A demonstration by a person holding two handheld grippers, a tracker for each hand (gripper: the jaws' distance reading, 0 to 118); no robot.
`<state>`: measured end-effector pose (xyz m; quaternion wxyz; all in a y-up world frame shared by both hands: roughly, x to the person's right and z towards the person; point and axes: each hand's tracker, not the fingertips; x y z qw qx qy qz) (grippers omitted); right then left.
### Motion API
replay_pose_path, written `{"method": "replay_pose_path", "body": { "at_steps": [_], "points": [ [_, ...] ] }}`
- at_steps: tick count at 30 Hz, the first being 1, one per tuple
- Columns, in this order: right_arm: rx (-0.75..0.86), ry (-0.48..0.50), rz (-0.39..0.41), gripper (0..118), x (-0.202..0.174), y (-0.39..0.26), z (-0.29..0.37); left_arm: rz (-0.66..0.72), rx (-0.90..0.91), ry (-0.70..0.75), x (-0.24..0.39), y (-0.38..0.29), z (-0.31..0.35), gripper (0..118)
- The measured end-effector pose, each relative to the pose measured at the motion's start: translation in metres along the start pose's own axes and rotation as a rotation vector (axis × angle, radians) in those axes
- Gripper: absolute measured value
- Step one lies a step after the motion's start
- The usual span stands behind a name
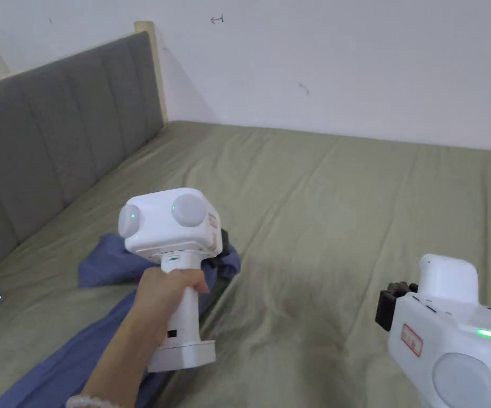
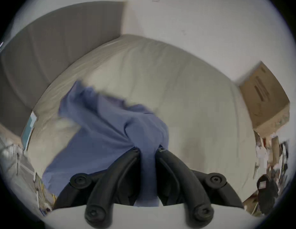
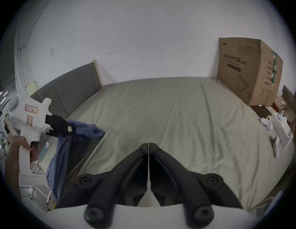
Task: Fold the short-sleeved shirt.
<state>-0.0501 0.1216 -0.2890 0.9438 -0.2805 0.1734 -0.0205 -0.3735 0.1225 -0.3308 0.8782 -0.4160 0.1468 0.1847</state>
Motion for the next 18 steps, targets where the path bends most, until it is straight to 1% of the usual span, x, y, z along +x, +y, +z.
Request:
{"method": "replay_pose_path", "body": {
  "at_steps": [3, 5, 6, 8, 10, 11, 13, 14, 16, 17, 18],
  "points": [
    [0.051, -0.093, -0.042, 2, 0.035, 0.011, 0.018, -0.083, 0.002, -0.147, 0.072, 0.004, 0.008, 11],
    [0.079, -0.147, -0.087, 2, 0.064, 0.018, 0.034, -0.109, -0.019, -0.294, 0.123, -0.001, 0.014, 11],
    [0.092, -0.165, -0.107, 2, 0.075, 0.02, 0.042, -0.129, -0.028, -0.344, 0.144, -0.006, 0.019, 11],
    [0.12, -0.225, -0.14, 2, 0.102, 0.025, 0.06, -0.252, -0.026, -0.435, 0.197, -0.026, 0.031, 11],
    [0.134, -0.284, -0.153, 2, 0.124, 0.027, 0.076, -0.324, -0.03, -0.535, 0.232, -0.056, 0.044, 11],
    [0.143, -0.311, -0.168, 2, 0.134, 0.027, 0.083, -0.351, -0.054, -0.601, 0.248, -0.074, 0.048, 11],
    [0.154, -0.328, -0.191, 2, 0.149, 0.025, 0.094, -0.415, -0.145, -0.709, 0.264, -0.109, 0.047, 11],
    [0.153, -0.337, -0.194, 2, 0.155, 0.022, 0.098, -0.462, -0.158, -0.717, 0.27, -0.128, 0.044, 11],
    [0.147, -0.361, -0.207, 2, 0.164, 0.017, 0.102, -0.527, -0.168, -0.592, 0.277, -0.162, 0.025, 11],
    [0.14, -0.36, -0.206, 2, 0.166, 0.014, 0.101, -0.539, -0.217, -0.521, 0.279, -0.179, 0.009, 11],
    [0.13, -0.362, -0.205, 2, 0.168, 0.011, 0.1, -0.563, -0.242, -0.479, 0.278, -0.191, -0.005, 11]
  ]
}}
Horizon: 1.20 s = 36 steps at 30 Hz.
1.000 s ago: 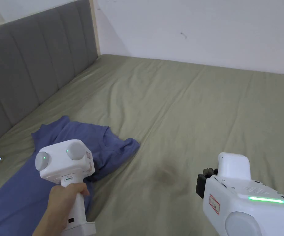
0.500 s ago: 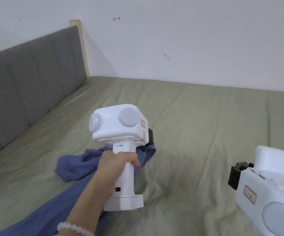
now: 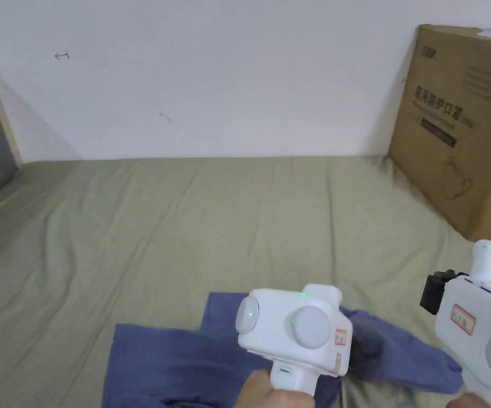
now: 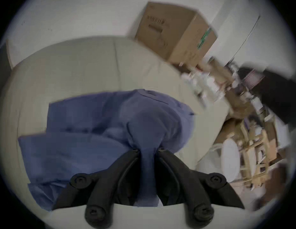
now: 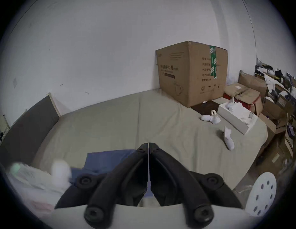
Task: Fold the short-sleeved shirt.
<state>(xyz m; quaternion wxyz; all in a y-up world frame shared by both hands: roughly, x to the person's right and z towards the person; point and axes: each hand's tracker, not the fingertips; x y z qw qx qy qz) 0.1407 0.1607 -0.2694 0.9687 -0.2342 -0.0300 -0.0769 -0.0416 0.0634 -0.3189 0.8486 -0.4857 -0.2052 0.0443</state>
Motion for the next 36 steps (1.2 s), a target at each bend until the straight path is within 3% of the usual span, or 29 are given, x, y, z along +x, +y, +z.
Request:
{"method": "replay_pose_path", "body": {
  "at_steps": [3, 5, 6, 7, 8, 9, 13, 14, 15, 16, 17, 19, 21, 26, 31, 32, 34, 36],
  "points": [
    [-0.032, 0.004, 0.03, 2, -0.001, -0.009, -0.004, 0.002, -0.107, 0.078, -0.013, -0.032, -0.043, 11],
    [-0.052, 0.009, 0.041, 2, -0.005, -0.012, -0.008, 0.063, -0.129, 0.079, -0.029, -0.04, -0.045, 23],
    [-0.056, 0.012, 0.041, 2, -0.006, -0.014, -0.01, 0.098, -0.127, 0.066, -0.036, -0.041, -0.043, 44],
    [-0.061, 0.021, 0.038, 2, -0.009, -0.015, -0.012, 0.148, -0.12, 0.017, -0.044, -0.039, -0.036, 90],
    [-0.069, 0.033, 0.035, 2, -0.011, -0.016, -0.013, 0.165, -0.122, 0.0, -0.049, -0.037, -0.03, 111],
    [-0.076, 0.041, 0.032, 2, -0.014, -0.017, -0.015, 0.17, -0.095, 0.001, -0.055, -0.032, -0.019, 114],
    [-0.093, 0.069, 0.052, 2, -0.027, -0.022, -0.02, 0.196, 0.056, 0.091, -0.085, -0.013, 0.03, 109],
    [-0.101, 0.078, 0.057, 2, -0.031, -0.024, -0.021, 0.208, 0.082, 0.107, -0.096, -0.013, 0.04, 103],
    [-0.107, 0.088, 0.062, 2, -0.034, -0.026, -0.023, 0.219, 0.097, 0.121, -0.107, -0.016, 0.047, 85],
    [-0.112, 0.096, 0.065, 2, -0.037, -0.028, -0.025, 0.234, 0.103, 0.152, -0.117, -0.02, 0.052, 36],
    [-0.121, 0.106, 0.067, 2, -0.041, -0.03, -0.027, 0.245, 0.091, 0.192, -0.127, -0.027, 0.055, 0],
    [-0.139, 0.12, 0.075, 2, -0.048, -0.036, -0.033, 0.264, 0.043, 0.373, -0.146, -0.046, 0.051, 0],
    [-0.161, 0.133, 0.089, 2, -0.055, -0.042, -0.039, 0.29, 0.046, 0.435, -0.16, -0.063, 0.046, 0],
    [-0.209, 0.152, 0.112, 2, -0.072, -0.056, -0.06, 0.42, 0.076, 0.361, -0.211, -0.079, 0.062, 0],
    [-0.263, 0.175, 0.139, 2, -0.089, -0.061, -0.082, 0.378, 0.081, 0.438, -0.266, -0.038, 0.076, 4],
    [-0.264, 0.175, 0.154, 2, -0.093, -0.061, -0.086, 0.364, 0.089, 0.466, -0.276, -0.026, 0.077, 22],
    [-0.267, 0.179, 0.162, 2, -0.098, -0.061, -0.092, 0.358, 0.141, 0.477, -0.298, -0.01, 0.07, 74],
    [-0.277, 0.187, 0.161, 2, -0.1, -0.061, -0.099, 0.4, 0.097, 0.486, -0.317, 0.003, 0.056, 85]
  ]
}}
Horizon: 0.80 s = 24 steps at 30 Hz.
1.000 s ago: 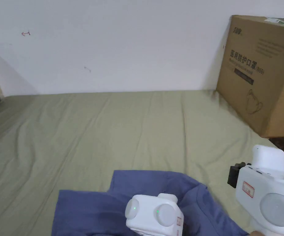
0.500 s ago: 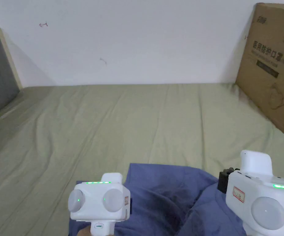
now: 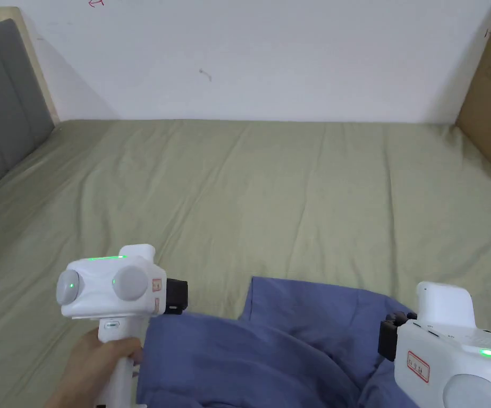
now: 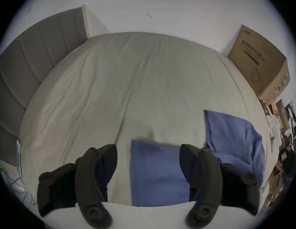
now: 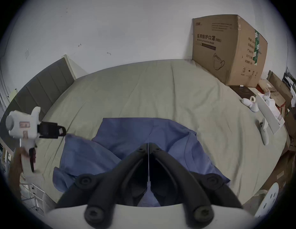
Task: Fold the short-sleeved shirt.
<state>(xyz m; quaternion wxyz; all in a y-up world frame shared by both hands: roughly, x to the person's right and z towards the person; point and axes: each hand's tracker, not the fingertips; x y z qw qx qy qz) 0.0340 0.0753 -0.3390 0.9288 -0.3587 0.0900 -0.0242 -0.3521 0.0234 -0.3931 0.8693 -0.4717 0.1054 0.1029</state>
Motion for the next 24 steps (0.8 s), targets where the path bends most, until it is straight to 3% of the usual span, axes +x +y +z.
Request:
{"method": "replay_pose_path", "body": {
  "at_steps": [4, 5, 8, 9, 10, 14, 18, 20, 21, 22, 23, 24],
  "points": [
    [-0.027, -0.019, 0.026, 2, -0.002, -0.002, -0.011, 0.003, -0.141, -0.014, 0.0, 0.004, -0.045, 84],
    [-0.037, -0.021, 0.036, 2, -0.002, -0.002, -0.013, 0.004, -0.151, -0.023, 0.001, -0.002, -0.054, 79],
    [-0.059, -0.022, 0.047, 2, 0.0, -0.006, -0.019, -0.01, -0.12, 0.025, 0.002, -0.013, -0.059, 53],
    [-0.064, -0.022, 0.048, 2, 0.001, -0.006, -0.02, -0.001, -0.123, 0.009, 0.003, -0.013, -0.052, 34],
    [-0.069, -0.021, 0.05, 2, 0.002, -0.007, -0.022, -0.005, -0.108, 0.025, 0.004, -0.012, -0.046, 2],
    [-0.086, -0.018, 0.06, 2, 0.007, 0.001, -0.026, 0.003, -0.103, -0.012, -0.002, -0.006, -0.032, 2],
    [-0.087, -0.004, 0.118, 3, 0.013, 0.03, -0.047, -0.019, -0.074, -0.024, -0.003, -0.006, -0.018, 2],
    [-0.102, 0.022, 0.128, 16, 0.022, 0.051, -0.076, 0.004, -0.063, -0.041, -0.004, -0.005, -0.011, 2],
    [-0.096, 0.022, 0.131, 32, 0.024, 0.06, -0.091, 0.015, -0.058, -0.047, -0.007, -0.006, -0.011, 2],
    [-0.096, 0.026, 0.139, 63, 0.027, 0.068, -0.109, 0.018, -0.055, -0.054, -0.008, -0.006, -0.009, 2],
    [-0.148, 0.038, 0.174, 87, 0.029, 0.075, -0.13, 0.017, -0.056, -0.055, -0.008, -0.005, -0.008, 2],
    [-0.203, 0.032, 0.193, 93, 0.03, 0.079, -0.146, 0.016, -0.055, -0.057, -0.008, -0.006, -0.007, 2]
  ]
}}
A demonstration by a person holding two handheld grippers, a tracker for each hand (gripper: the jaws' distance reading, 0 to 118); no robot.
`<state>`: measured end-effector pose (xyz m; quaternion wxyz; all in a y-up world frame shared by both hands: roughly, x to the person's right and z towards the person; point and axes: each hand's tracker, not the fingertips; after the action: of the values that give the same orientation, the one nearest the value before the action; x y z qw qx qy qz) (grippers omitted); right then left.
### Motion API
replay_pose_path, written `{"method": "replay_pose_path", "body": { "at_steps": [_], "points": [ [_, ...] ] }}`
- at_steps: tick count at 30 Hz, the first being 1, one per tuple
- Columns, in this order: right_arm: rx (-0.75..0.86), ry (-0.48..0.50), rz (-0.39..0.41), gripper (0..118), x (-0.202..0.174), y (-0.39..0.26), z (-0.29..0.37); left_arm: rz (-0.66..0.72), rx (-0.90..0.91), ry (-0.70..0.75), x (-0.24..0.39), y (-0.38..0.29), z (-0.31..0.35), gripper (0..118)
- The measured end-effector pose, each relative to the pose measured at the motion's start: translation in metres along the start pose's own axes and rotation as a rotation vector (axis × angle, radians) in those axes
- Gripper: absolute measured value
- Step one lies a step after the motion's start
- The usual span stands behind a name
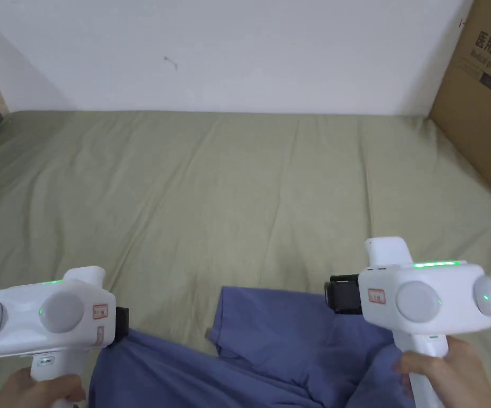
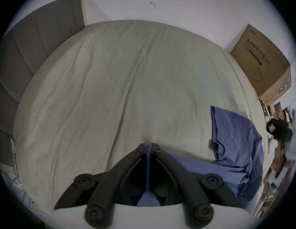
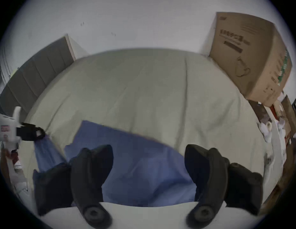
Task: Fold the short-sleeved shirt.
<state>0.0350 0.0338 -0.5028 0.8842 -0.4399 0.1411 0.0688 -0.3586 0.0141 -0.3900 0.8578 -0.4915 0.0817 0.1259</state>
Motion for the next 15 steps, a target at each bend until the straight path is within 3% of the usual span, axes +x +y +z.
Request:
{"method": "replay_pose_path", "body": {
  "at_steps": [3, 6, 9, 11, 12, 13, 15],
  "points": [
    [-0.091, -0.035, 0.042, 93, 0.003, 0.016, -0.051, -0.003, -0.002, -0.004, -0.003, -0.001, -0.002, 2],
    [-0.192, 0.0, 0.075, 92, 0.007, 0.014, -0.09, -0.003, -0.012, -0.007, -0.004, -0.001, -0.005, 2],
    [-0.206, 0.047, 0.022, 89, 0.014, 0.007, -0.105, -0.003, -0.02, -0.006, -0.004, -0.001, -0.008, 2],
    [-0.169, 0.057, 0.043, 58, 0.013, 0.014, -0.09, 0.01, -0.014, -0.008, -0.005, -0.001, -0.008, 2],
    [-0.153, 0.035, 0.105, 34, 0.011, 0.015, -0.086, 0.015, -0.016, -0.007, -0.004, -0.001, -0.009, 2],
    [-0.164, -0.019, 0.174, 3, 0.008, 0.017, -0.084, 0.017, -0.019, -0.002, -0.004, 0.0, -0.009, 2],
    [-0.159, -0.028, 0.177, 3, 0.008, 0.019, -0.079, 0.021, -0.015, 0.007, -0.002, -0.001, -0.004, 2]
  ]
}}
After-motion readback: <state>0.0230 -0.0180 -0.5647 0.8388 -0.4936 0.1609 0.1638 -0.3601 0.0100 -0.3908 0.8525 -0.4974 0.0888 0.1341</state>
